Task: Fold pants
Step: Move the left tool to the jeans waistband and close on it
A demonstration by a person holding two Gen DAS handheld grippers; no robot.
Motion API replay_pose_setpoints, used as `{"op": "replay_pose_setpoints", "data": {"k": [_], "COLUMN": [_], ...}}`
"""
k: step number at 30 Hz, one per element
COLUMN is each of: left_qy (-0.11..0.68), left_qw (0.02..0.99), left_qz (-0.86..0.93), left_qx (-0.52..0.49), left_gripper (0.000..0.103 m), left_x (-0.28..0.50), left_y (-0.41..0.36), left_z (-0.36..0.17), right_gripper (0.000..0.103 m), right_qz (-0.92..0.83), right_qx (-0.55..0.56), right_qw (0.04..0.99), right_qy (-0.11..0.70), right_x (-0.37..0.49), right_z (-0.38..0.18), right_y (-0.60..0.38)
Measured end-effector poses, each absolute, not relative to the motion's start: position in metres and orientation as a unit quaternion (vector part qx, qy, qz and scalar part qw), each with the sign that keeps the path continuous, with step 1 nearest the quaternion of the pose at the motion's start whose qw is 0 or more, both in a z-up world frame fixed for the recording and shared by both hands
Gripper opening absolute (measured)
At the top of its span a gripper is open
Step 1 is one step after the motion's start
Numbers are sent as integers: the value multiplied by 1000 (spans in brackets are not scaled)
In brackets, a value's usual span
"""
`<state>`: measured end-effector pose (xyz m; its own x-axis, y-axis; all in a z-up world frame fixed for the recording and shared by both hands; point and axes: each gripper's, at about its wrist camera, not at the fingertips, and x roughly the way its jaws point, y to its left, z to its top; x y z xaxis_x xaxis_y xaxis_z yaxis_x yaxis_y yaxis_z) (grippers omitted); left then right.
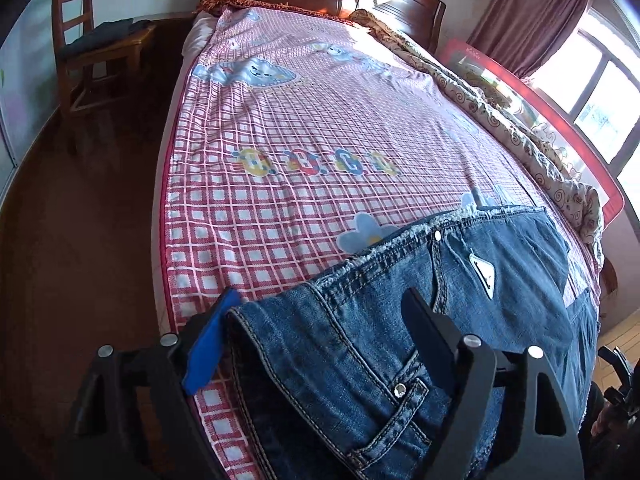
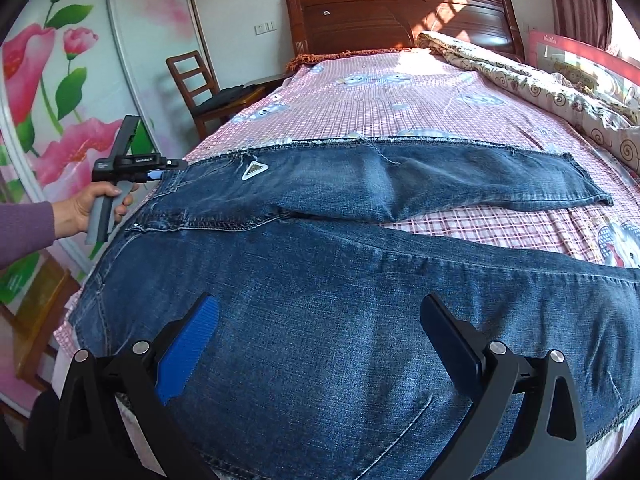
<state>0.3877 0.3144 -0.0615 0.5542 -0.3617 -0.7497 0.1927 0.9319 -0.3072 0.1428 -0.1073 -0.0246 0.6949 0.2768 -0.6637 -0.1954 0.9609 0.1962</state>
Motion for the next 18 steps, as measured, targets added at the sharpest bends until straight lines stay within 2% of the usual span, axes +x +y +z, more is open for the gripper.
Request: {"op": "replay_pose_setpoints", "data": {"k": [4, 5, 7, 8, 10, 11, 12, 15, 18], "left_qy": [451, 452, 453, 455, 461, 465, 466, 461, 433], "left_qw": [872, 872, 872, 872, 870, 869, 872, 881, 895], "left_qz": [-159, -155, -142, -132, -126, -122, -116, -83, -64], "left_qx": [-102, -111, -121, -122, -123, -114, -100, -72, -80], "left_gripper": [73, 68, 54, 40, 28, 17, 13, 8, 7], "left_x": [384, 384, 385, 386, 386, 385, 384, 379, 366], "left_y": [318, 321, 328, 332, 335, 333, 328, 316, 310], "left_z": [-62, -63, -66, -67, -67, -67, -64, -55, -35], "right_gripper": [100, 100, 100, 100, 100, 100, 100, 100, 100], "right_qz": [127, 127, 131, 131, 131, 129, 128, 130, 128], "right_qx": [69, 70, 71, 70, 71, 74, 77, 80, 101], "right_qw": [918, 919, 920, 921, 922, 922, 921, 920, 914], "right_qy": [369, 367, 362, 360, 358, 359, 359, 360, 373], "right_x": [144, 143, 141, 140, 139, 140, 140, 142, 151], "right_z": [-26, -25, -22, -21, -18, -18, -18, -16, -13], "right_y": [-112, -113, -113, -113, -115, -117, -118, -124, -153]}}
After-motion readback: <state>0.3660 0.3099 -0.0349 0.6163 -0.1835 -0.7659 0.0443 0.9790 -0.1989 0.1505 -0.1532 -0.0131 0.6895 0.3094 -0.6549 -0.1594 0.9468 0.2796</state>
